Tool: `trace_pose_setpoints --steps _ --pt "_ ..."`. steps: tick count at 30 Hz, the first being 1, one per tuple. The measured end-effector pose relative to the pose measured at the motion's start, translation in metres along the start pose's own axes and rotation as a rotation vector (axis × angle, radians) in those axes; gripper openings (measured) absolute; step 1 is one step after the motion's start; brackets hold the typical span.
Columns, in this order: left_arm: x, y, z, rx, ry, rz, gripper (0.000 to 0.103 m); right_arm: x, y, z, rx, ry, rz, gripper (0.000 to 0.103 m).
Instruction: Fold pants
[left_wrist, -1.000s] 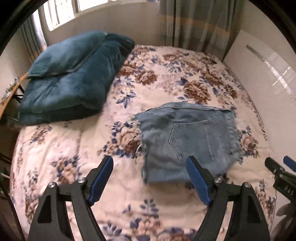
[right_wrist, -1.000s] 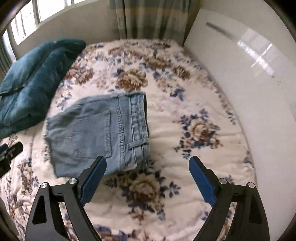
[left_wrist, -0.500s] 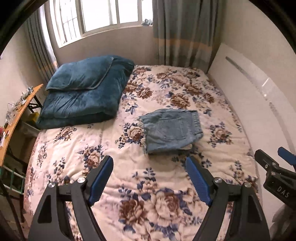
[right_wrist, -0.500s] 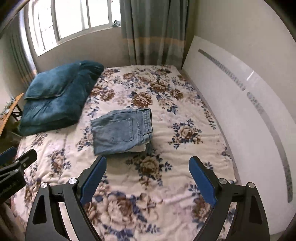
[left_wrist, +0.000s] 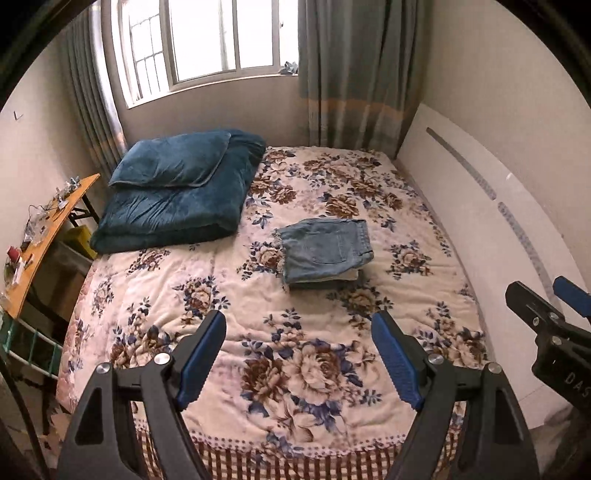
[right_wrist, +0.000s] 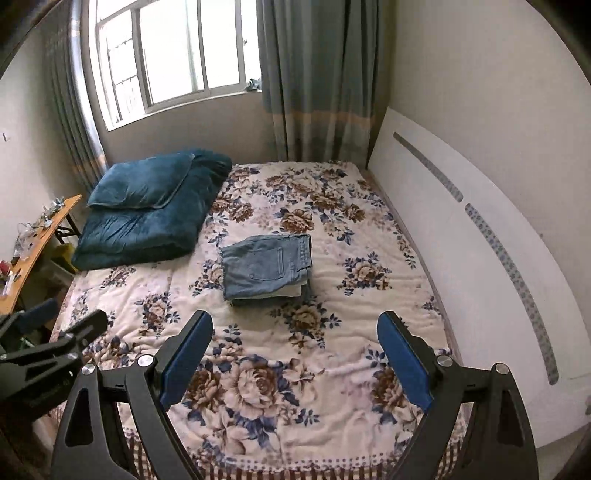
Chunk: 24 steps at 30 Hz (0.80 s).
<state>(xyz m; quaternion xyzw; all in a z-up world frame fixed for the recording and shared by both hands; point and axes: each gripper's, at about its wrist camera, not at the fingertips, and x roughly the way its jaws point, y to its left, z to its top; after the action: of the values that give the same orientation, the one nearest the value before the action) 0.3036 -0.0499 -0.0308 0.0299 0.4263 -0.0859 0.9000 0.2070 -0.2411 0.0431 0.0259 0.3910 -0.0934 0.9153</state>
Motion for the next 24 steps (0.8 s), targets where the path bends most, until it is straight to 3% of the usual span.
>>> trace_pose_setpoints --steps 5,9,12,17,24 --pt "-0.028 0.002 -0.01 -0.025 -0.021 0.008 0.081 -0.034 0.0 -0.003 -0.016 -0.026 0.006 0.094" --pt "-0.043 0.003 -0.015 -0.043 -0.055 0.036 0.097 -0.047 0.001 -0.007 -0.02 -0.025 0.032 0.094" --pt "-0.044 0.006 -0.014 -0.065 -0.068 0.04 0.098 -0.044 0.0 -0.008 -0.018 -0.013 0.053 0.095" --pt "-0.028 0.008 -0.014 -0.074 -0.07 0.063 0.1 -0.026 -0.004 -0.005 -0.006 -0.026 0.05 0.095" --pt "0.021 0.001 -0.002 -0.067 -0.049 0.107 0.1 0.039 -0.003 0.008 0.0 -0.032 0.012 0.095"
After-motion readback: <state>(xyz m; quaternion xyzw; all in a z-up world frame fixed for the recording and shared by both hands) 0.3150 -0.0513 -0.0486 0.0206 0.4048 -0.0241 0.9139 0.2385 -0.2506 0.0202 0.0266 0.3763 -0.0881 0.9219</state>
